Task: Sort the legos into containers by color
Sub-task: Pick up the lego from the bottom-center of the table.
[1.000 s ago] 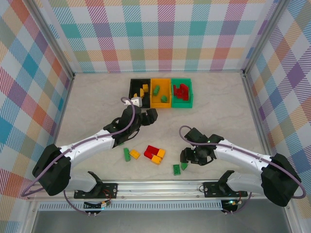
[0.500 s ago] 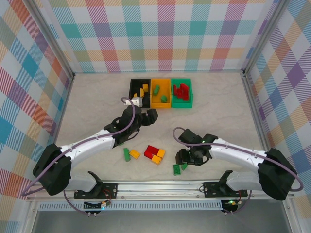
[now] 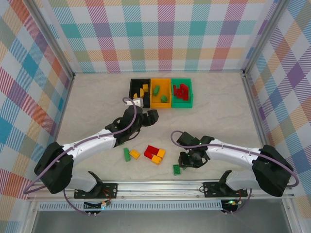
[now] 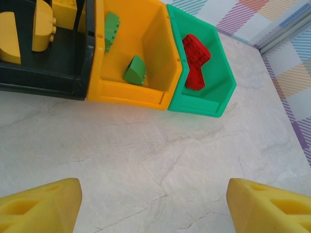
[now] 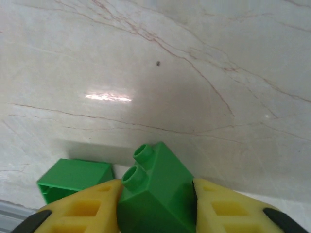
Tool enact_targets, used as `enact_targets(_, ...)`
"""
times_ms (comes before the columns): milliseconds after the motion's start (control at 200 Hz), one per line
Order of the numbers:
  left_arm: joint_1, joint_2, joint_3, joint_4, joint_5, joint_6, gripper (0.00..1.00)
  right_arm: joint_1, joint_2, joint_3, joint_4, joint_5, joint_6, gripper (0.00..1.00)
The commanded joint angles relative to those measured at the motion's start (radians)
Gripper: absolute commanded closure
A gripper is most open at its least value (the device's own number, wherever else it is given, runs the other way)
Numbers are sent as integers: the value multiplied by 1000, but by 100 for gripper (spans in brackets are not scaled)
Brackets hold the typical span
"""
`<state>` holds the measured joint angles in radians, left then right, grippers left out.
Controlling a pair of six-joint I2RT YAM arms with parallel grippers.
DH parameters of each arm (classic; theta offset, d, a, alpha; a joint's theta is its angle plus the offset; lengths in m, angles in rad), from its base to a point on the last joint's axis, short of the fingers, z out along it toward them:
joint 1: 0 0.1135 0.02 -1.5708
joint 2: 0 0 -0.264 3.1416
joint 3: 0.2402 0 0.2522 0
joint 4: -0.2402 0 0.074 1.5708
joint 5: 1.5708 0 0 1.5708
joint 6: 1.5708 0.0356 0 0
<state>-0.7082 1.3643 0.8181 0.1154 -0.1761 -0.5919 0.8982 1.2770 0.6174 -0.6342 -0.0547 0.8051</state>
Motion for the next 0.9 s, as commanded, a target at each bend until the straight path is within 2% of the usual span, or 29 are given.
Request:
enact_targets(0, 6, -2, 19, 24, 8, -14, 22, 4, 28, 8, 38, 12, -6, 68)
enact_targets(140, 6, -21, 4, 22, -12, -12, 22, 5, 25, 62, -5, 66, -42, 70)
enact_targets(270, 6, -26, 8, -1, -26, -10, 22, 5, 21, 84, 35, 102, -51, 70)
enact_targets(500, 6, -14, 28, -43, -23, -17, 22, -7, 115, 218, 91, 195, -123, 71)
enact_targets(785, 28, -21, 71, -242, -112, -82, 22, -112, 245, 404, 198, 152, -223, 71)
enact_targets(895, 36, -50, 50, -258, -124, -105, 22, -179, 308, 485, 223, 101, -246, 71)
